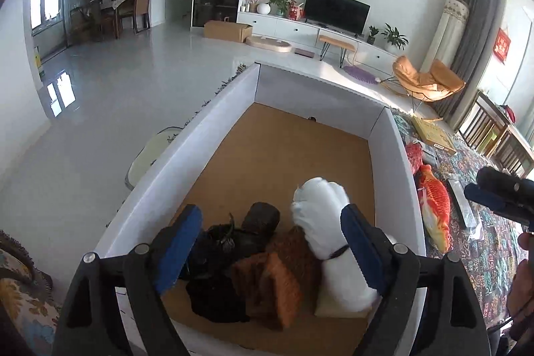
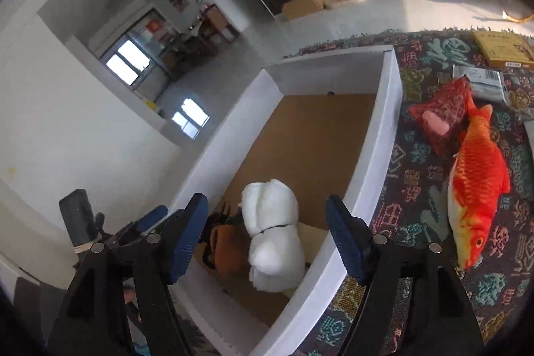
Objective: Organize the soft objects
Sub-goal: 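Carry both items into the white box and open both tools, then move the right tool to the clear-wrapped grey package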
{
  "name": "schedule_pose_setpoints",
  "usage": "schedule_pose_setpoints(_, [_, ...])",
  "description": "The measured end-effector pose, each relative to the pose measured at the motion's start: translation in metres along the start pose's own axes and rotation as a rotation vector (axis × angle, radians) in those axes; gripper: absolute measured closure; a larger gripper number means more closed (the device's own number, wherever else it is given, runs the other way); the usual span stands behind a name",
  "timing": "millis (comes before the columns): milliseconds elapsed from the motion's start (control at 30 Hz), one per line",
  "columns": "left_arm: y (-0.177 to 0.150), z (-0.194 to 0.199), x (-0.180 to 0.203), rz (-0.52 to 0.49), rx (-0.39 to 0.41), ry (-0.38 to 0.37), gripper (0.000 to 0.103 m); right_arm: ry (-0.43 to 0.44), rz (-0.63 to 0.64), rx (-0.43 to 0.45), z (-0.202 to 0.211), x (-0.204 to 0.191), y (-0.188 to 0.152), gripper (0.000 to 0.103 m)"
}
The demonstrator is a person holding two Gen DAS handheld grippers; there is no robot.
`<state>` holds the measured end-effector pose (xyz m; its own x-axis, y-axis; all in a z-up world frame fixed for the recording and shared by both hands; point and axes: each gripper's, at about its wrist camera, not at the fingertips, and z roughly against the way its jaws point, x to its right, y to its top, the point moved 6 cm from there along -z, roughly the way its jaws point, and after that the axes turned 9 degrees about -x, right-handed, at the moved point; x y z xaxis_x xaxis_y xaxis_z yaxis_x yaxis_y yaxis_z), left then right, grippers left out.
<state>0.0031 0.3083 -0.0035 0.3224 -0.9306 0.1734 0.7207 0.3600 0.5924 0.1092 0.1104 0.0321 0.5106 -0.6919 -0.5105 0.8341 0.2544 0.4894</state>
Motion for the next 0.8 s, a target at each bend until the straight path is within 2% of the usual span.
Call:
schedule_pose_setpoints(100, [0.0,0.004,0.018,-0.024,0.022,-0.039,0.018,-0.169,0.001,0.05,0.018,0.046,-0.019,0.027])
schedule_pose_setpoints(167, [-0.002,0.004,0.041,-0.042,0.019,-0.096,0.018,-0.319,-0.015,0.073,0.03,0.089,-0.035,0.027])
schedule_pose_setpoints(300, [-0.012,0.004,0.113,-0.147,-0.007,-0.224,0.018,-0.566,-0.11,0.061,0.049,0.18,-0.078,0.027])
schedule_pose_setpoints(367, [-0.022,0.007,0.159,-0.229,-0.021,-0.273,0.018,-0.655,-0.183,0.05,0.058,0.221,-0.1,0.027])
schedule_pose_setpoints(500, [-0.057,-0.002,0.244,-0.371,-0.097,-0.371,0.016,-0.753,-0.306,0.089,0.088,0.27,-0.13,0.027])
schedule_pose_setpoints(600, [-0.085,-0.025,0.288,-0.436,-0.163,-0.395,0.016,-0.783,-0.357,0.127,0.1,0.285,-0.144,0.027])
schedule_pose_setpoints(700, [-0.104,-0.06,0.311,-0.474,-0.194,-0.332,0.016,-0.779,-0.381,0.159,0.107,0.287,-0.145,0.027])
schedule_pose_setpoints(800, [-0.112,-0.102,0.307,-0.48,-0.217,-0.237,0.016,-0.806,-0.383,0.152,0.105,0.29,-0.145,0.027])
